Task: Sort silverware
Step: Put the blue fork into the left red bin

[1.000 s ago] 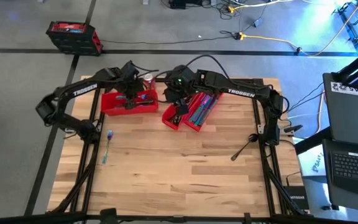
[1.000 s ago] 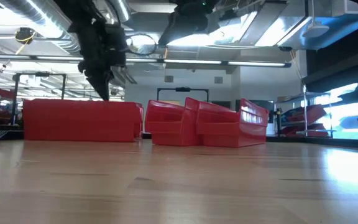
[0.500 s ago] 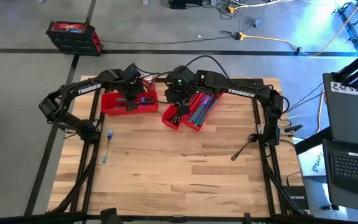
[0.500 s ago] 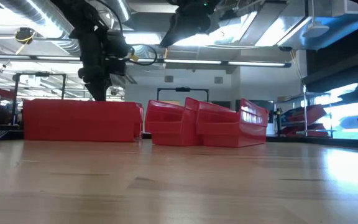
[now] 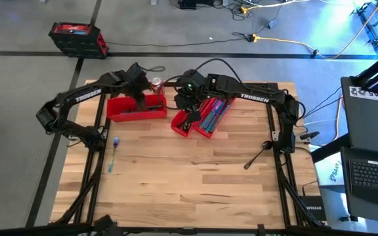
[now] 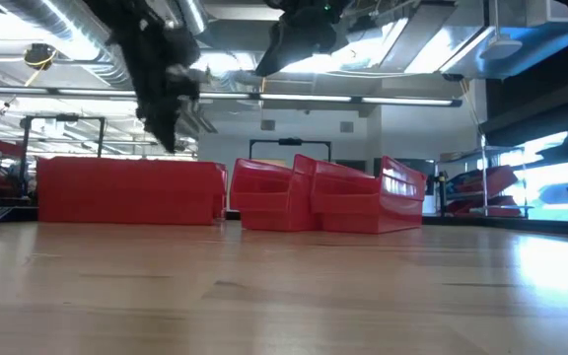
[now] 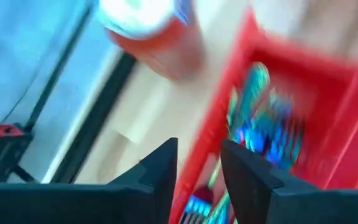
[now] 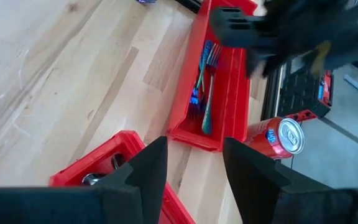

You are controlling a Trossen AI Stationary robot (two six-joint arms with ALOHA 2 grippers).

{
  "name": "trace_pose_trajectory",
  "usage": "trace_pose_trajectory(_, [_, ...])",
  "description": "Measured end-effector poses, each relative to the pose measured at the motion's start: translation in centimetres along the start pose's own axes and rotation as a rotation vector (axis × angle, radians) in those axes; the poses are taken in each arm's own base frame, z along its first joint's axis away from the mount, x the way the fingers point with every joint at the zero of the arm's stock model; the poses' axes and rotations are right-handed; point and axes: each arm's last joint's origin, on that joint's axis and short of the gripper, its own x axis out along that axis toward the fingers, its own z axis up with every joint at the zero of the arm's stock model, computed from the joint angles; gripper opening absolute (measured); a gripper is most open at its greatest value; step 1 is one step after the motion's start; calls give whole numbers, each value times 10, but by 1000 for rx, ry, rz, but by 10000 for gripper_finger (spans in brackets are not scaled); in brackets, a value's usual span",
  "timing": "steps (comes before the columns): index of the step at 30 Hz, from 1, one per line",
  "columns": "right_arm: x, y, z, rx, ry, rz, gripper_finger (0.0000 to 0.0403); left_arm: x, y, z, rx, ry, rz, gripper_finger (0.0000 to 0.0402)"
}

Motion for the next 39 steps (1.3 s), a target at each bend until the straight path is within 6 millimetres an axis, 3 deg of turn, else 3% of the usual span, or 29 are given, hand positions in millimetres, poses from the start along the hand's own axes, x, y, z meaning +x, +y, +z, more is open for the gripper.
trace_pose_trajectory(4, [0,0,0,-20,-8,3,142,-38,1,-3,-185,-163,6,86])
trace_pose_trajectory(9, [0,0,1,-26,-22,15,142,-88,-17,-17,-299,-320,-56,73])
trace_pose_trajectory(12, [0,0,1,-29,-23,15,142,-104,-36,-28,-265,-319,-213,62])
trace_pose_trajectory(15, [0,0,2,-38,-37,24,142,-112,-57,-35,-227,-269,-404,22])
trace_pose_trajectory(22, [0,-1,1,-42,-55,43,142,-120,-93,-62,-97,14,-577,1])
trace_pose_trajectory(25, [0,-1,1,-39,-54,44,142,-123,-105,-75,-68,139,-566,0])
trace_pose_trajectory(31, [0,0,2,-36,-91,73,142,-124,-121,-94,-274,326,-403,0])
trace_pose_trajectory(39, [6,-2,5,-50,-134,69,142,-94,-180,-133,-441,490,-301,0])
